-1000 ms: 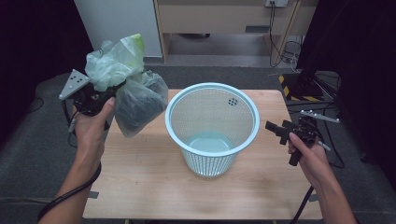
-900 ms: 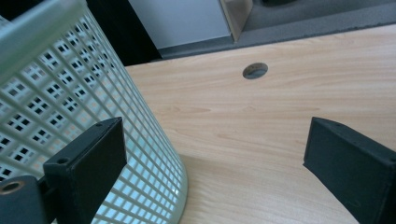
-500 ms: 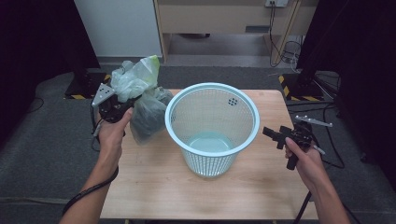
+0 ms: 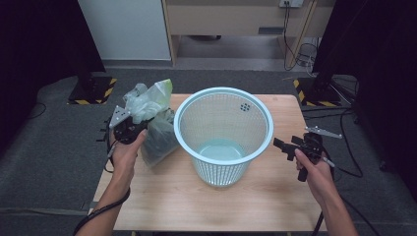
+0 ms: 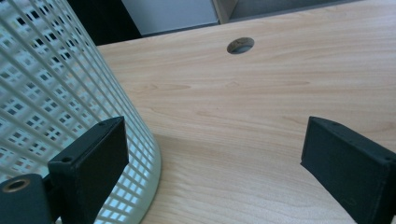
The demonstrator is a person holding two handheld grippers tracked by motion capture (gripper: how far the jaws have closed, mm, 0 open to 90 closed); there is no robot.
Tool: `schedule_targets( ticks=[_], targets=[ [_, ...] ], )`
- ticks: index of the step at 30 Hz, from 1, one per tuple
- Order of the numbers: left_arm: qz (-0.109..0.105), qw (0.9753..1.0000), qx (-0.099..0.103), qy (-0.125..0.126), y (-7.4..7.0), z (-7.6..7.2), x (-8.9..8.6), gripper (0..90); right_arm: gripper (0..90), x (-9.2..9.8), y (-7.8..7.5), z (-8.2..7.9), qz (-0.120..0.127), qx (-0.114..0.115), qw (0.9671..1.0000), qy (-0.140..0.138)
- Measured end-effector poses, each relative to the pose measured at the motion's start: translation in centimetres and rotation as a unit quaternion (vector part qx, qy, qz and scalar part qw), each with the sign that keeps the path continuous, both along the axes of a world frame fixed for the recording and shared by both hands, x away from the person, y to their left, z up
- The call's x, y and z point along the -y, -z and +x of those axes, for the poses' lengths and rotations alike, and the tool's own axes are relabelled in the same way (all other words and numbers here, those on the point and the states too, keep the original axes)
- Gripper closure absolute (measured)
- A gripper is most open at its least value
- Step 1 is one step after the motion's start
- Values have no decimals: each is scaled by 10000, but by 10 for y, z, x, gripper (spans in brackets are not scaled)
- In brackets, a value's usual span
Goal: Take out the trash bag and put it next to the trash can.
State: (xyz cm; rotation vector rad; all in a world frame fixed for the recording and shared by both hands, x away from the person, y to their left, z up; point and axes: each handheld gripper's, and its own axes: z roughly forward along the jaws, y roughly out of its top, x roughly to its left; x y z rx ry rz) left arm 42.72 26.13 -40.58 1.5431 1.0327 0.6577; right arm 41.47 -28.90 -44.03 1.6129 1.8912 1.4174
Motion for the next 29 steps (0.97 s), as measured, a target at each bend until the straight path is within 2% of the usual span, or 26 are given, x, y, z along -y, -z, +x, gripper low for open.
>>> schedule_targets(
  ticks=[4, 7, 10, 11, 13, 15, 17, 21, 24, 25, 28, 29],
  targets=[
    [170, 9998, -78, 5, 10, -12, 2, 748, 75, -3, 13, -1, -115, -8, 9999, 33],
    [205, 9996, -183, -46, 16, -22, 1, 594, 73, -4, 24, -2, -168, -76, 9998, 70],
    [401, 9985, -371, -52, 22, -32, 1, 398, 72, -7, 36, -2, -477, -155, 9987, 131],
    [426, 9982, -411, -28, 24, -35, 0, 343, 74, -8, 39, -2, -531, -247, 9981, 178],
    [391, 9981, -475, -47, 29, -40, -1, 282, 74, -8, 48, -1, -563, -324, 9976, 227],
    [390, 9979, -512, -30, 35, -43, -1, 224, 82, -10, 56, 0, -733, -410, 9959, 329],
    [449, 9975, -548, -10, 42, -46, 0, 202, 84, -12, 64, 0, -869, -509, 9941, 404],
    [317, 9981, -535, -45, 57, -50, 0, 177, 88, -15, 75, 1, -1063, -610, 9913, 471],
    [301, 9982, -507, -119, 65, -52, -1, 160, 87, -15, 80, 1, -1239, -607, 9890, 531],
    [299, 9982, -507, -117, 66, -53, -1, 159, 87, -15, 83, 2, -1282, -628, 9883, 541],
    [216, 9987, -425, -166, 65, -55, -2, 163, 79, -19, 93, 2, -1563, -723, 9833, 595],
    [236, 9989, -383, -164, 63, -55, -2, 164, 70, -21, 96, 1, -1709, -612, 9817, 574]
  ],
)
